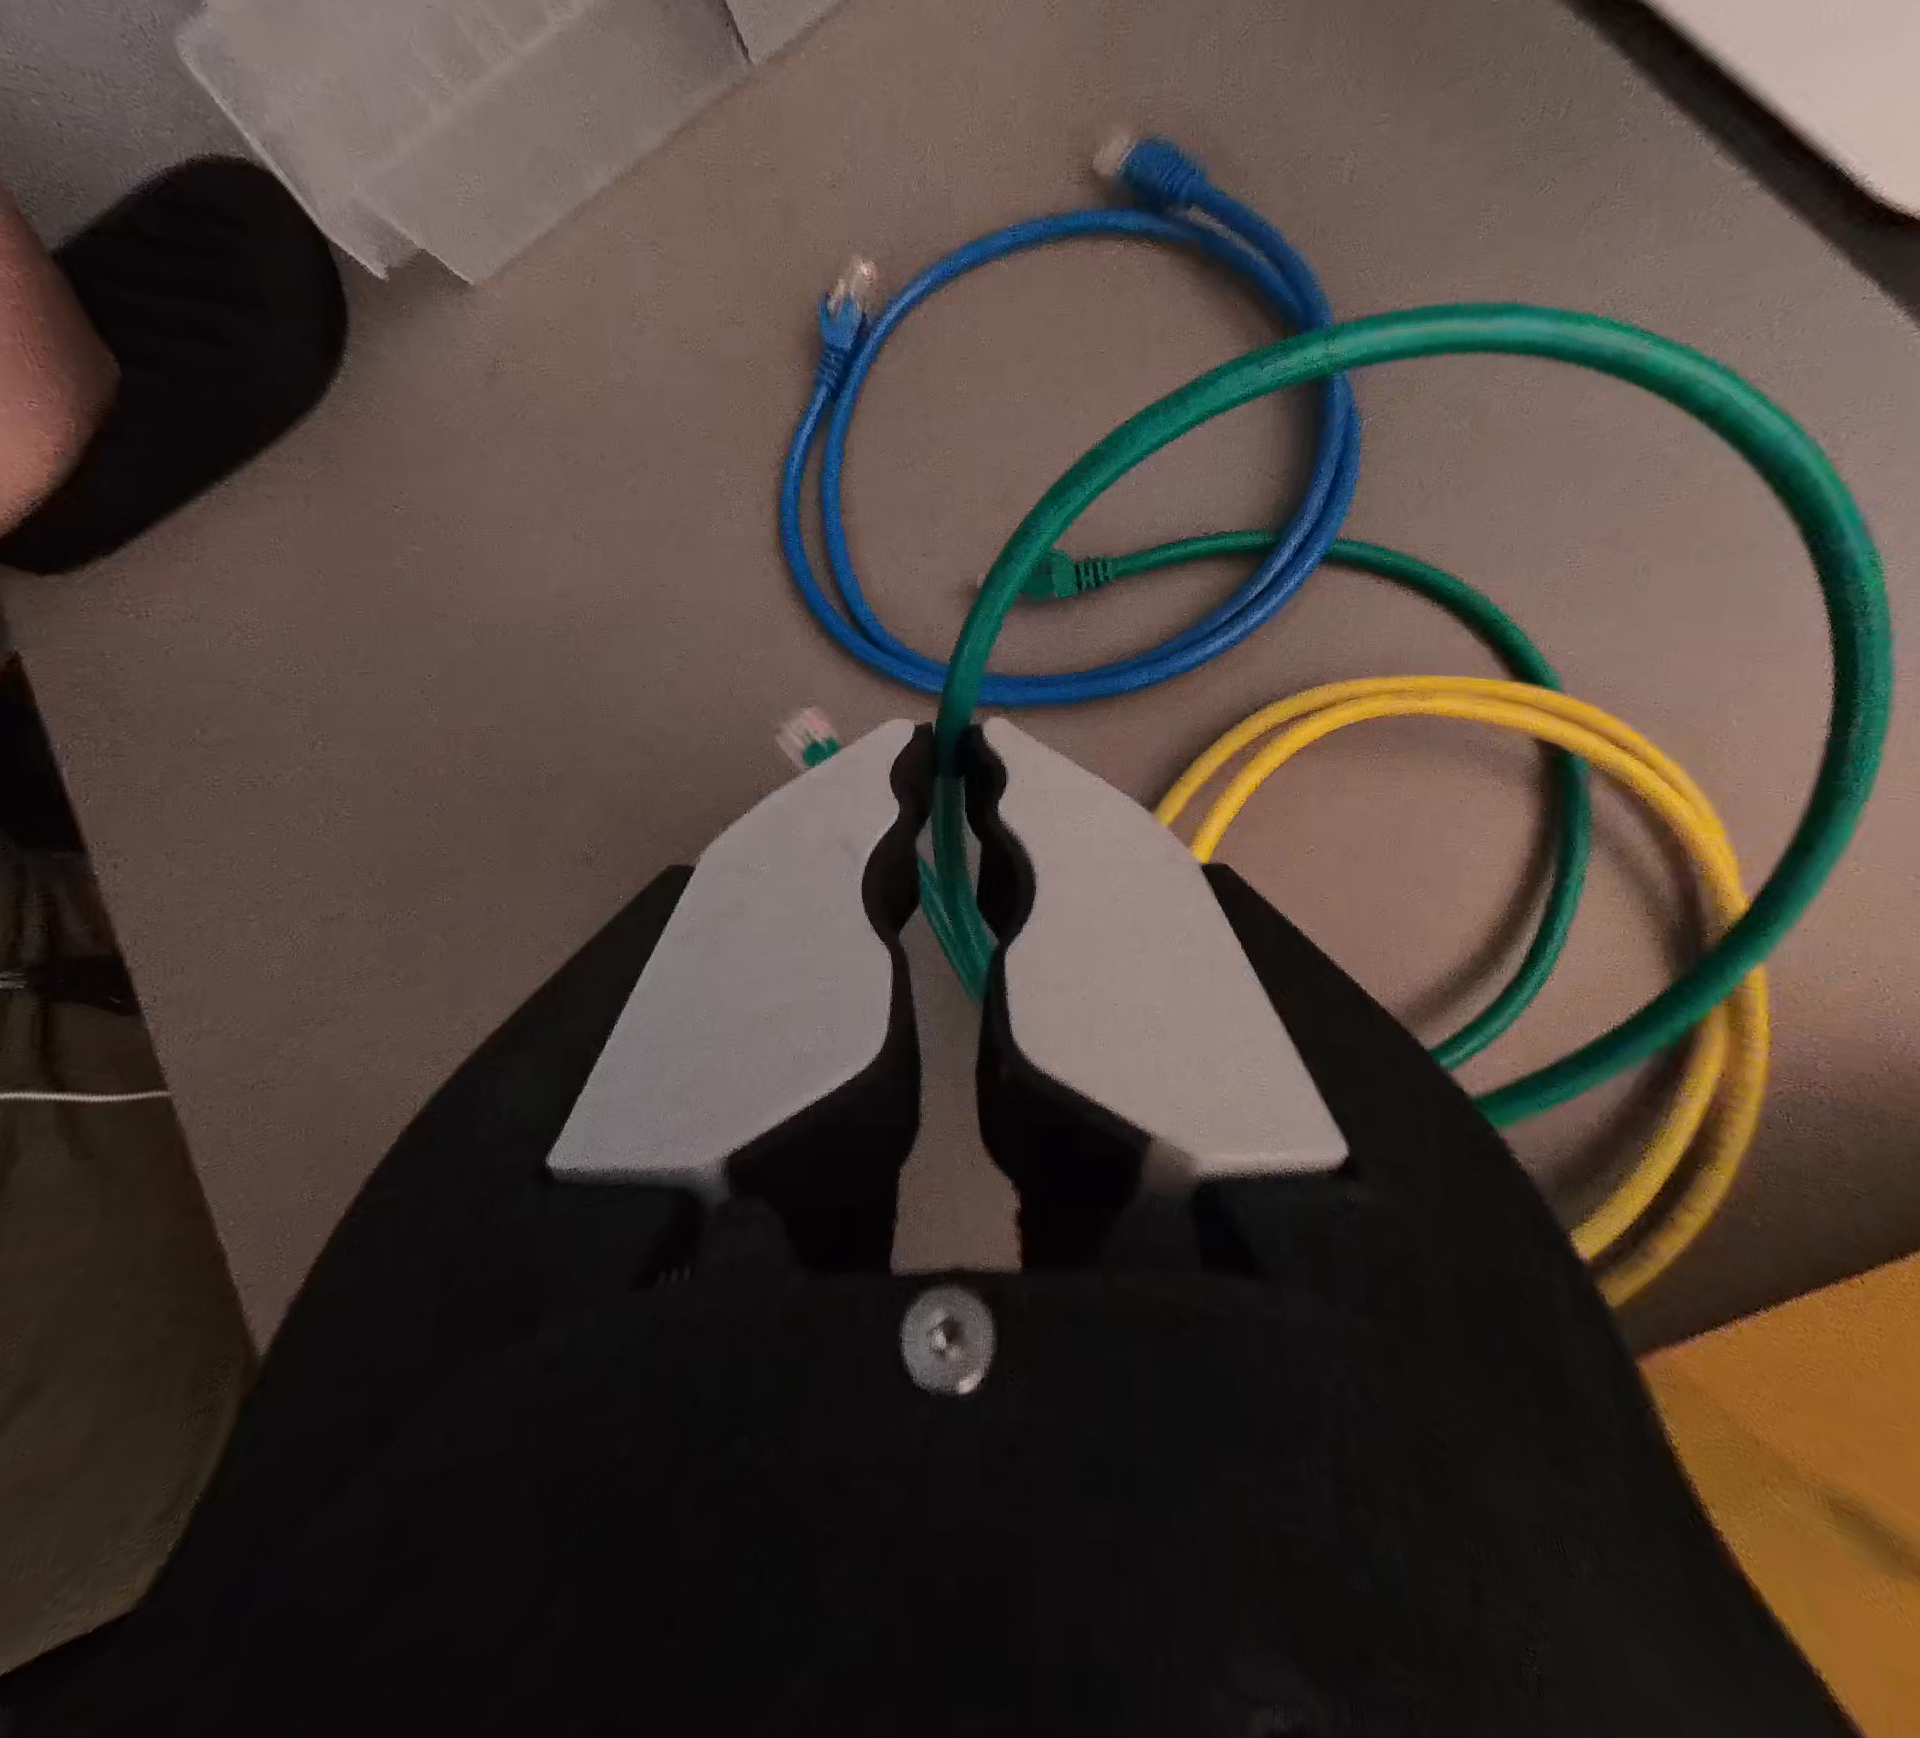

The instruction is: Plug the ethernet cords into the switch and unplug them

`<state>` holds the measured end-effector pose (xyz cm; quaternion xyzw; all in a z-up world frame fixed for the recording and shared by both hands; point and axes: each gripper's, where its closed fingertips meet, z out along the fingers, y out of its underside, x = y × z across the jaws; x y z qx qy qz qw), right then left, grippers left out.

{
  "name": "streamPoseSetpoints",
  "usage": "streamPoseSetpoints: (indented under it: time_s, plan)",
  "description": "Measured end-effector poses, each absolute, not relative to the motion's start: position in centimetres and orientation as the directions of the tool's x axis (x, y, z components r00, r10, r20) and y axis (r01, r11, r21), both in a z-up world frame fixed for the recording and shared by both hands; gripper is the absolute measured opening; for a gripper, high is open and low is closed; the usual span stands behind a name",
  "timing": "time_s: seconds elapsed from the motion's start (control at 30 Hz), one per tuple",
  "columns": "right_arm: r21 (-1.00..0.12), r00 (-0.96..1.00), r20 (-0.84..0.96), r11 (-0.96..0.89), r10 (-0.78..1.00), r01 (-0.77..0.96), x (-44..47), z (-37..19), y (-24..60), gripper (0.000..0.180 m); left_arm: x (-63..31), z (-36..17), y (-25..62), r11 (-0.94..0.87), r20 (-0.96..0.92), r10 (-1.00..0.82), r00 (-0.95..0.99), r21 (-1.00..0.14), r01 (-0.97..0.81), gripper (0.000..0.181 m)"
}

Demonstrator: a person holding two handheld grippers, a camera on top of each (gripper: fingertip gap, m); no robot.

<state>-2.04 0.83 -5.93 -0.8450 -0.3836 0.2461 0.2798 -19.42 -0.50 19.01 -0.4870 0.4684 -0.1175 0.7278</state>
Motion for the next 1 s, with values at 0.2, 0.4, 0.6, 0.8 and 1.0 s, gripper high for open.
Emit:
streamPoseSetpoints:
  time_s: [0.2,0.4,0.6,0.8,1.0]
  plan:
    - [-0.763,0.595,-0.220,-0.516,0.773,0.389,-1.0,2.9,0.9,0.006,-19.3,19.1,-0.7,0.504,-0.573,-0.623,0.532,-0.815,-0.288,0.036]
    - [-0.862,0.569,-0.242,-0.444,0.786,0.247,-1.0,11.7,0.8,0.007,-19.2,19.0,-0.7,0.503,-0.577,-0.624,0.528,-0.813,-0.293,0.036]
    - [-0.879,0.518,-0.253,-0.418,0.817,0.229,-2.9,16.2,-1.3,0.006,-19.2,18.9,-0.7,0.502,-0.577,-0.623,0.528,-0.813,-0.295,0.036]
    - [-0.731,0.521,-0.322,-0.557,0.791,0.394,-6.1,11.0,-4.6,0.006,-19.2,18.9,-0.7,0.500,-0.578,-0.622,0.528,-0.812,-0.300,0.036]
    - [-0.480,0.511,-0.306,-0.594,0.803,0.646,-9.2,-3.2,-11.0,0.007,-19.4,19.0,-0.6,0.500,-0.574,-0.623,0.531,-0.815,-0.294,0.036]
